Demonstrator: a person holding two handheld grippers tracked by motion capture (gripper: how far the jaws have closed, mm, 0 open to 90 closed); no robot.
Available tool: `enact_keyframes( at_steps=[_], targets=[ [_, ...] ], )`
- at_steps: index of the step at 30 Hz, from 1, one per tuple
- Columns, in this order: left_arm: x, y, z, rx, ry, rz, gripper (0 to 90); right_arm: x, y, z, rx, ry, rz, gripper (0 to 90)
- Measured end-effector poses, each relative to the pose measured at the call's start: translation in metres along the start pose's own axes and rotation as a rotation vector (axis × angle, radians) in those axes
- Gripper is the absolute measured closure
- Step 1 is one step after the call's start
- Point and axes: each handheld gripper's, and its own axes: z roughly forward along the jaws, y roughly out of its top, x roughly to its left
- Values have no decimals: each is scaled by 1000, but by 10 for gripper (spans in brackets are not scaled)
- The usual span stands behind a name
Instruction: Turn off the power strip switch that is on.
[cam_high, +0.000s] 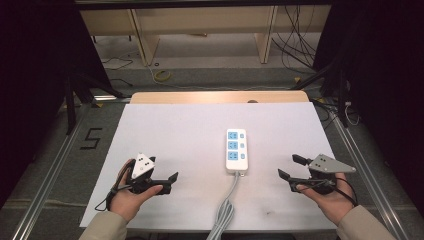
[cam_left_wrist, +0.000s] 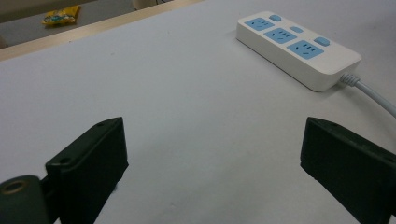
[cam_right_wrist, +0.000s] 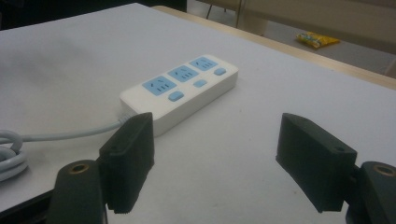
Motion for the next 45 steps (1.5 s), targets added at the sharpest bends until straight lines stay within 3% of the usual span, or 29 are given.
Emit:
enact_keyframes(
  at_steps=[18, 35, 45],
  targets=[
    [0, 0, 0, 1, 4, 2, 71, 0, 4, 5, -4, 3, -13, 315],
    [0, 0, 0, 0, 11, 0, 74, 1, 16, 24, 22, 18, -40, 397],
    [0, 0, 0, -1, 11, 0, 74, 2, 26, 42, 46, 30, -52, 500]
  ],
)
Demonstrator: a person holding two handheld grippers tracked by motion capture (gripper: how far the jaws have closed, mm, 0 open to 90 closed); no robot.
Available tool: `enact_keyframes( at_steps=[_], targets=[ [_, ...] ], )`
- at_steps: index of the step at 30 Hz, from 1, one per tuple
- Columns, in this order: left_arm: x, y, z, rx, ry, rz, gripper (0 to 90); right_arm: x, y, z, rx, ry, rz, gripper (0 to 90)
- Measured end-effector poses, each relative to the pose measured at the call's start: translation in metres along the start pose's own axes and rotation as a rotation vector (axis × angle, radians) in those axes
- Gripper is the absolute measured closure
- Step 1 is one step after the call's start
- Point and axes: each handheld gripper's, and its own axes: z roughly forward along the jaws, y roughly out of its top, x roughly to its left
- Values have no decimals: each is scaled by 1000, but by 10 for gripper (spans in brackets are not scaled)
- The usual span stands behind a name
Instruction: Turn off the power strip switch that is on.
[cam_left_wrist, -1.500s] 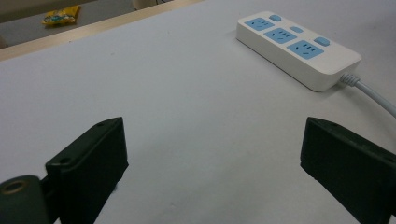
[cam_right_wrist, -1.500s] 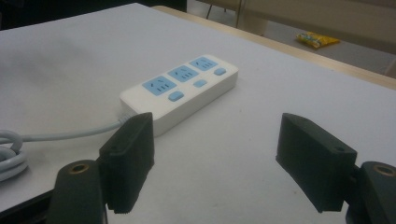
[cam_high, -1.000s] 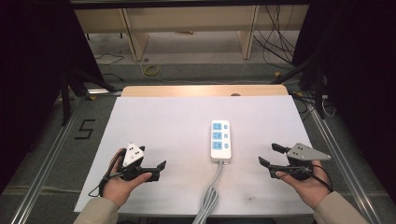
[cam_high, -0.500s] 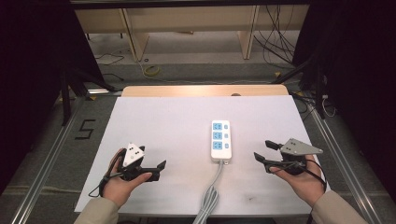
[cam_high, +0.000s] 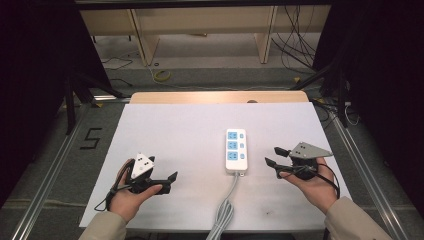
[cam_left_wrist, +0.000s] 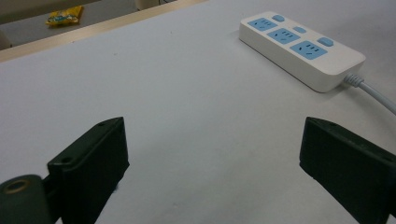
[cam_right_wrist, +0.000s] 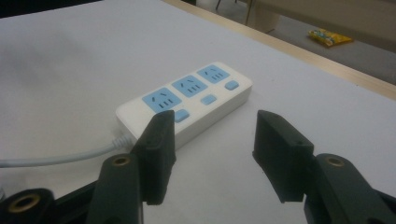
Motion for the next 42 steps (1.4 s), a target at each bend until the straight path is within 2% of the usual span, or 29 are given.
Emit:
enact_keyframes(
  at_steps=[7, 11, 12, 13, 14, 19, 33, 42],
  targets=[
    [0, 0, 0, -1, 1, 0, 75, -1, 5, 6, 12, 0, -1, 623],
    [0, 0, 0, 0, 1, 0, 75, -2, 9, 10, 26, 2, -2, 743],
    [0, 0, 1, -4, 2, -4, 75, -2, 9, 10, 26, 2, -2, 743],
    [0, 0, 0, -2, 1, -4, 75, -2, 11, 12, 34, 3, -2, 787],
    [0, 0, 0, -2, 1, -4, 75, -2, 11, 12, 34, 3, -2, 787],
    [0, 0, 1, -2, 0, -4, 75, -2, 16, 17, 50, 6, -4, 900],
    [0, 0, 1, -1, -1, -5, 76, -4, 27, 31, 74, 5, 0, 900],
    [1, 0, 1, -2, -1, -2, 77, -3, 31, 37, 67, 3, 0, 900]
  ],
)
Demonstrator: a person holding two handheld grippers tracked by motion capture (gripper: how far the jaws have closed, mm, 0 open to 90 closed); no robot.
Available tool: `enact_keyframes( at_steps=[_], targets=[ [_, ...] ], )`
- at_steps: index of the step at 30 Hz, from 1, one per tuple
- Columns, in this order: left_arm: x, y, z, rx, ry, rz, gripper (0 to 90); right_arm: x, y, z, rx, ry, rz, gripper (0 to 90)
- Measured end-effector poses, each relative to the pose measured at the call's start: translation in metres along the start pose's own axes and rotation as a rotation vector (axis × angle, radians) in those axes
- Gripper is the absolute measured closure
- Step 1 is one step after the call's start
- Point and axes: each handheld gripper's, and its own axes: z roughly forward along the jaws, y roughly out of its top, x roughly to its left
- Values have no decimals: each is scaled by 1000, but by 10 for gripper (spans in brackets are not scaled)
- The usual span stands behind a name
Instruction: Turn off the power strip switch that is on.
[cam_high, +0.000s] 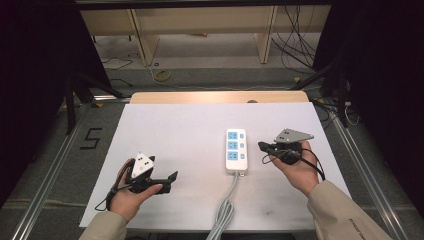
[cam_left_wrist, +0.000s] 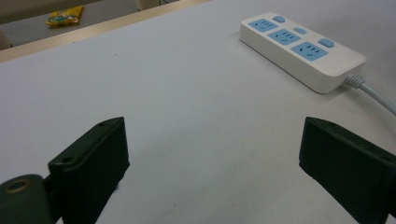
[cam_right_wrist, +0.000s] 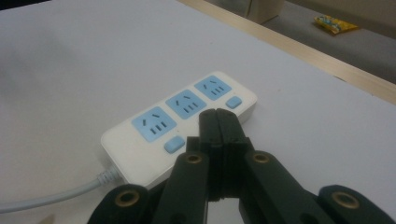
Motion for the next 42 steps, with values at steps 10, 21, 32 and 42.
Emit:
enact_keyframes(
  at_steps=[10, 21, 32, 42],
  targets=[
    [0, 0, 1, 0, -1, 0, 77, 1, 4, 5, 7, -2, 3, 900],
    [0, 1, 1, -2, -3, 4, 77, -1, 15, 20, 36, -5, 13, 900],
    [0, 1, 1, -2, -1, 4, 77, 0, 23, 41, 85, 6, 21, 900],
    [0, 1, 1, -2, -2, 6, 78, 3, 27, 60, 125, 13, 23, 900]
  ],
)
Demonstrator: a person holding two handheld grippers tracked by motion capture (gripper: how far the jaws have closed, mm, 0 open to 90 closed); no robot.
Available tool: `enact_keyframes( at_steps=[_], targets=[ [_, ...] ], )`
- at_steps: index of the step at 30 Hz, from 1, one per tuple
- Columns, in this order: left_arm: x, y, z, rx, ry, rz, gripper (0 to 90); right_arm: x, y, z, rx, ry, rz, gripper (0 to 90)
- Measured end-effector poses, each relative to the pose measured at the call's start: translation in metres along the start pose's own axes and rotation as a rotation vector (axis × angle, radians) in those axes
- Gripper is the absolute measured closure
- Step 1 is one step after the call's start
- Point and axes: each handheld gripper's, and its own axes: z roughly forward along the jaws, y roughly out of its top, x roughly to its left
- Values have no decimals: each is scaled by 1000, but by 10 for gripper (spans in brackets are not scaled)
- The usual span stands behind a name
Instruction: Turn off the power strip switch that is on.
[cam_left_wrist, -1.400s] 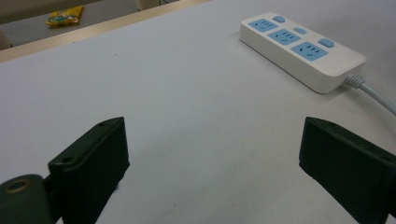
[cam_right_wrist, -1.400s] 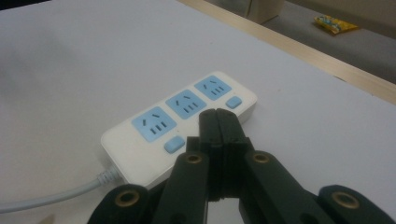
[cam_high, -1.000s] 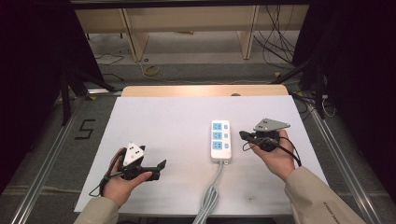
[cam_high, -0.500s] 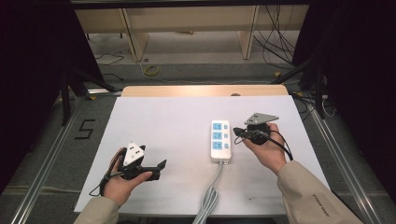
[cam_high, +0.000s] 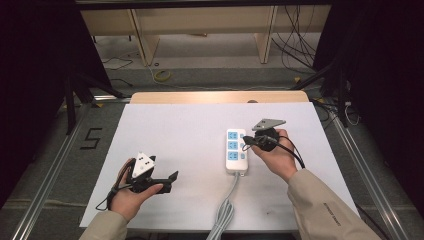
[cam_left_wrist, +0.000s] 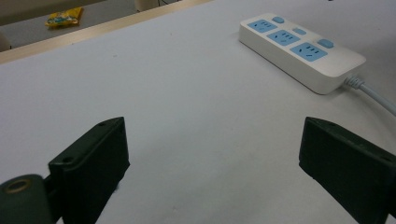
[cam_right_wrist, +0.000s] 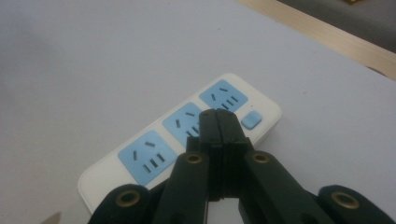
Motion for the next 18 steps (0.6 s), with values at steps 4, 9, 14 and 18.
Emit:
enact_keyframes(
  at_steps=[4, 9, 14, 18],
  targets=[
    [0, 0, 0, 1, 0, 1, 78, -1, -1, 6, 16, -6, 4, 900],
    [0, 0, 0, 0, 0, -1, 78, -3, -2, 11, 32, -9, 8, 900],
    [0, 0, 0, 0, 0, 1, 78, -4, -3, 16, 48, -11, 15, 900],
    [0, 0, 0, 0, 0, 0, 78, -5, -3, 19, 61, -11, 13, 900]
  ],
)
